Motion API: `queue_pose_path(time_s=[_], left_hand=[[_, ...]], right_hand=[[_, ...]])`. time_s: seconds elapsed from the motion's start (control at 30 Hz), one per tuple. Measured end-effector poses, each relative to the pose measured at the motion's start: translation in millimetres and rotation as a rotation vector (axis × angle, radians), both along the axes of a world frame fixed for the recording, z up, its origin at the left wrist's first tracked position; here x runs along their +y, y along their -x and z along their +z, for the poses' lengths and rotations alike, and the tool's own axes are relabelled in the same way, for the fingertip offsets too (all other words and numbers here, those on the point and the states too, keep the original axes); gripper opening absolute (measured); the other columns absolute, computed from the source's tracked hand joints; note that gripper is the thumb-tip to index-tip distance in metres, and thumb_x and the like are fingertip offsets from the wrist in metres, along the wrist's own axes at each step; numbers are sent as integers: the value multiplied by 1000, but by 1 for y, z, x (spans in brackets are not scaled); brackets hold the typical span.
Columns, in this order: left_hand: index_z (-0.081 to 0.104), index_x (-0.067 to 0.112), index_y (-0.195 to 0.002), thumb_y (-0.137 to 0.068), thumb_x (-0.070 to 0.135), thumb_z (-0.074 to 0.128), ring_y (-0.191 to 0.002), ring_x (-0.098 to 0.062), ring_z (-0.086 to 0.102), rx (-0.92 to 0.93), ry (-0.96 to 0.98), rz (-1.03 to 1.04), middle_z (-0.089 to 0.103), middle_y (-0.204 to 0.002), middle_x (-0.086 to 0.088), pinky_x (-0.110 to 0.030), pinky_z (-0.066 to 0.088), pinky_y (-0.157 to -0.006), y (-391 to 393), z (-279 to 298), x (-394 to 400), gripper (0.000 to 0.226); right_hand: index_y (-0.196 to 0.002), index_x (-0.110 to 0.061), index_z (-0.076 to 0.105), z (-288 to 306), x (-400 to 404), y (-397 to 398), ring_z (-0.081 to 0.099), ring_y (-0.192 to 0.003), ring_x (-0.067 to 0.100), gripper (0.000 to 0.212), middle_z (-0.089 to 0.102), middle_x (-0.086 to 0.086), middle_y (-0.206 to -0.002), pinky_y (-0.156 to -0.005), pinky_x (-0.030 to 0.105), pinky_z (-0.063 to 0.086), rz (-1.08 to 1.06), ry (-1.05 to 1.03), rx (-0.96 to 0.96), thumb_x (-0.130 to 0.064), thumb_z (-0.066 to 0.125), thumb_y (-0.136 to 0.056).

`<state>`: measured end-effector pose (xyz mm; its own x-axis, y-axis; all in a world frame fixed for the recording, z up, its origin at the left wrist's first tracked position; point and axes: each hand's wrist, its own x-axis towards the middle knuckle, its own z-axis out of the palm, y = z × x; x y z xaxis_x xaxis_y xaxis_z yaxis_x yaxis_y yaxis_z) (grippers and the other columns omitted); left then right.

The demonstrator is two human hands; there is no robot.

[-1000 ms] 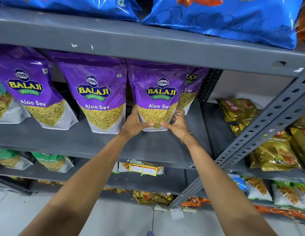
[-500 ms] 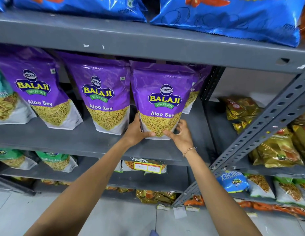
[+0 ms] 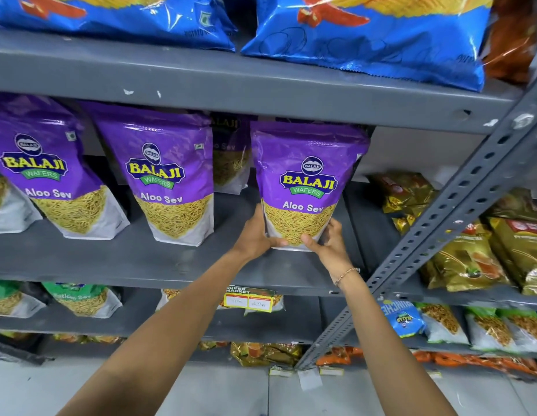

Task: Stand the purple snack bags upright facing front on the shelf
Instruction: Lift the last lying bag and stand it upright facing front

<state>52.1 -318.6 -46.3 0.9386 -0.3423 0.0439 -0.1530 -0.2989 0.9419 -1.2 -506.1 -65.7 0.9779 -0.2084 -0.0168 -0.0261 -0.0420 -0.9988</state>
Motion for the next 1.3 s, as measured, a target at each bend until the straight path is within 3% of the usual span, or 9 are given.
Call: queue_pose_path(time_s=[0.1,0.2,0.37,0.6,0.73,0.87,1.07,1.2,1.3], left_hand=[[35,20,-128,-58,18,88,-111,-12,57,8,2,-11,60,-123,4,-19,46,-86,1,0,-15,88],[35,20,-129,-59,18,88,-113,-14,56,17,8,-20,59,-127,0,-25,48,-90,1,0,-21,88],[35,24,-126,-59,20,88,-109,-10,57,33,24,-14,60,-121,6,-10,46,-79,3,0,-20,85],[33,32,-123,-62,22,86,-109,-7,55,42,28,-28,57,-120,10,-2,44,-74,9,-3,-24,82],[33,27,-129,-62,24,86,-113,-12,55,46,27,-19,58,-124,7,-18,48,-87,9,-6,-26,86],[33,31,-128,-61,25,87,-114,-12,56,48,42,-19,59,-122,9,-17,46,-86,10,-6,-26,86],[33,31,-128,-61,23,86,-117,-16,56,52,44,-15,59,-127,4,-33,49,-98,12,-5,-24,86],[32,28,-129,-63,24,85,-119,-17,54,49,29,-18,57,-130,1,-34,48,-99,13,-3,-25,85],[33,25,-129,-64,22,85,-118,-16,54,42,23,-11,57,-130,0,-33,47,-98,14,-1,-25,84]], right_hand=[[-129,-18,37,5,-7,4,57,-106,5,75,60,-6,-118,-80,21,48,-35,-101,15,-16,72,-63],[-117,-5,55,13,-9,3,60,-100,16,43,63,9,-114,-80,26,50,-190,-170,-31,-7,55,-75],[-95,-17,58,17,-8,3,57,-86,6,7,61,3,-102,-66,12,45,-506,-79,-81,-18,51,-94],[-68,-24,53,23,-12,-9,52,-87,21,27,53,9,-99,-74,32,42,-716,8,-1,-7,48,-90],[-74,-21,53,31,-8,-3,52,-73,14,24,57,-2,-77,-62,20,44,-662,-3,-56,-5,45,-91],[-106,-11,59,45,-15,5,57,-88,1,15,61,-2,-99,-66,-1,44,-562,39,-206,-15,54,-92],[-83,-18,60,61,-15,5,58,-85,16,6,64,21,-108,-58,-3,40,-677,49,-170,-14,65,-84],[-94,-10,59,67,-9,12,58,-92,18,11,63,21,-112,-73,11,47,-652,115,-169,-20,59,-90],[-105,-2,58,92,4,23,57,-100,22,18,56,20,-113,-87,34,49,-700,260,-418,-14,55,-92]])
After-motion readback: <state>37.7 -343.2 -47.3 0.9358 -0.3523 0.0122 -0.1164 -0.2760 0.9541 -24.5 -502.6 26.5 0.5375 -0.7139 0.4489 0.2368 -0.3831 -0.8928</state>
